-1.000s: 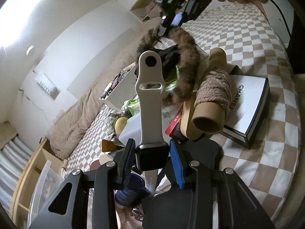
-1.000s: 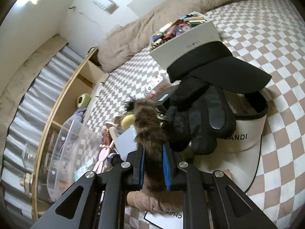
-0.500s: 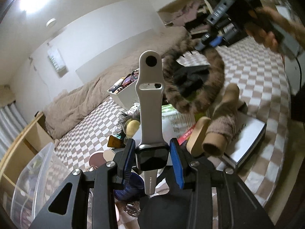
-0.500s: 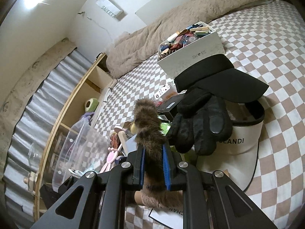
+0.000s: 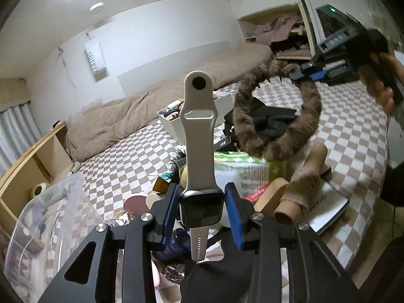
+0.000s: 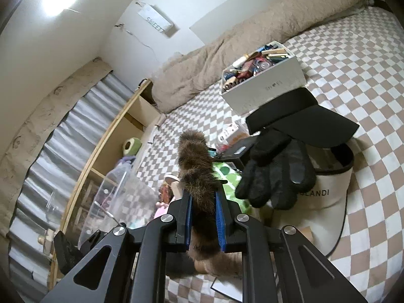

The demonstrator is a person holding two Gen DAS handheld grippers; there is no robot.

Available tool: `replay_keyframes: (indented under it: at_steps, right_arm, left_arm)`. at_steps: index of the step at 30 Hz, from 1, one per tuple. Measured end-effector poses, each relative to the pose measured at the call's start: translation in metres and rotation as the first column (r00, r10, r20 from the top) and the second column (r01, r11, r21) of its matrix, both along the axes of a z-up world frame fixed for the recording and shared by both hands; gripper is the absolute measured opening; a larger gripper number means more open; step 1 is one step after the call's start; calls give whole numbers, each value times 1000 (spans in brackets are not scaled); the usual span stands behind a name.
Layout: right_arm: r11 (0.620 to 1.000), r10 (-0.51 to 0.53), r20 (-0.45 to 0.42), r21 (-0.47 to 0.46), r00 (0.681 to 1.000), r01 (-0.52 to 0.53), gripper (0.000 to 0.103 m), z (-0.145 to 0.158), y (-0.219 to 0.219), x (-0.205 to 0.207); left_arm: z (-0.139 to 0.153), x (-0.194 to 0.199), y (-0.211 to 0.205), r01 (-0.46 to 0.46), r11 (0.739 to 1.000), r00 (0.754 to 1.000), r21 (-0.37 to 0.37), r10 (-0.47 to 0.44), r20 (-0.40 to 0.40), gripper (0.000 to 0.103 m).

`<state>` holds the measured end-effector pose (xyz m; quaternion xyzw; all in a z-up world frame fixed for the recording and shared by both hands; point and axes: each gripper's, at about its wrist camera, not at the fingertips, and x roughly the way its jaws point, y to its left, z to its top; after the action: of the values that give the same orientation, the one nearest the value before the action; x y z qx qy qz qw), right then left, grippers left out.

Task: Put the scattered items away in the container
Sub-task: 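Lift the fur ring and white smartwatch out of the pile with both tools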

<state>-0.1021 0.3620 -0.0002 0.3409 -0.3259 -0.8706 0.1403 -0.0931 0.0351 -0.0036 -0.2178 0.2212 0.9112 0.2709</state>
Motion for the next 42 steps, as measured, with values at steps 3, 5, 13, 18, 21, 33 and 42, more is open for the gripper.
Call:
replay_keyframes:
  at_steps: [3, 5, 13, 18, 21, 33, 42]
  right_arm:
    - [1000, 7, -22, 6, 1000, -7, 18, 7, -5, 2]
    - [1000, 9, -35, 13, 999, -8, 18, 11, -8, 3]
    - [999, 35, -73, 34, 997, -33, 18, 22, -26, 6]
    - [996, 69, -94, 65, 993, -63, 18, 31, -43, 5]
    - [993, 86, -107, 92, 991, -76, 18, 36, -54, 3]
    - [989, 108, -153, 120, 982, -90, 13, 53, -86, -2]
    - [968, 176, -111, 199, 978, -152, 6, 55, -125, -17]
  left_arm:
    - [8, -1, 0, -11, 1000, 1000, 27, 11, 9, 37]
    - [13, 0, 0, -16, 999, 1000, 42, 16, 9, 37]
    - [35, -2, -7, -52, 993, 999, 106, 49, 22, 37]
    - [53, -6, -15, -86, 985, 996, 152, 83, 24, 37]
    - [65, -9, -20, -110, 978, 994, 178, 111, 5, 37]
    - [113, -12, -48, -161, 942, 983, 296, 181, -40, 37]
    - [115, -18, -71, -210, 925, 975, 318, 224, -7, 37]
